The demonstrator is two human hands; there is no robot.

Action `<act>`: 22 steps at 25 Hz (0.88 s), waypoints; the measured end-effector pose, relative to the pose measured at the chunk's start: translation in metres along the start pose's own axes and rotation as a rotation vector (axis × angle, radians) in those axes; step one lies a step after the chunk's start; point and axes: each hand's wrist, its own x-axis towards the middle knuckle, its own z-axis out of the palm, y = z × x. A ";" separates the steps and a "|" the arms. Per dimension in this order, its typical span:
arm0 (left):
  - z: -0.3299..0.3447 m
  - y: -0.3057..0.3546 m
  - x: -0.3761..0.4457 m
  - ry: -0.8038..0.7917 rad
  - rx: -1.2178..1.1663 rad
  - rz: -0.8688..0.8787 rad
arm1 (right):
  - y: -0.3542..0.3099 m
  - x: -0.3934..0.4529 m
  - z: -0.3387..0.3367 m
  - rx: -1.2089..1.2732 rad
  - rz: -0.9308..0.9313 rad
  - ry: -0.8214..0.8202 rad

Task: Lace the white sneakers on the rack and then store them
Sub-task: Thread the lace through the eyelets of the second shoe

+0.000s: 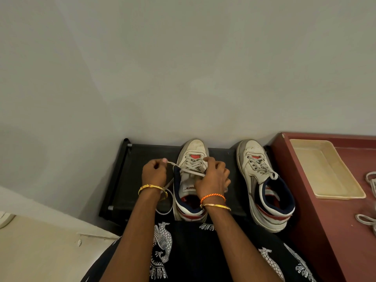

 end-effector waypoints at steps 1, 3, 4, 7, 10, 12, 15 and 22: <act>-0.007 0.003 0.001 0.085 -0.082 0.010 | 0.003 -0.002 -0.003 0.002 0.034 0.014; -0.026 0.007 0.005 0.230 -0.342 -0.008 | 0.007 -0.006 -0.008 -0.006 0.074 0.039; -0.038 0.008 0.007 0.293 -0.500 -0.027 | 0.008 -0.007 -0.010 -0.018 0.077 0.049; -0.071 0.009 0.007 0.436 -0.765 -0.060 | 0.009 -0.010 -0.012 -0.004 0.093 0.057; -0.067 0.002 0.001 0.321 -0.334 -0.013 | 0.012 -0.010 -0.011 0.139 0.155 0.013; -0.045 -0.002 -0.008 0.042 0.056 0.065 | 0.012 -0.013 -0.014 0.256 0.186 -0.045; -0.013 -0.001 -0.021 -0.268 0.431 0.130 | 0.012 -0.015 -0.020 0.352 0.263 -0.151; -0.011 0.004 -0.014 -0.104 0.288 0.101 | 0.013 -0.012 -0.017 0.343 0.281 -0.193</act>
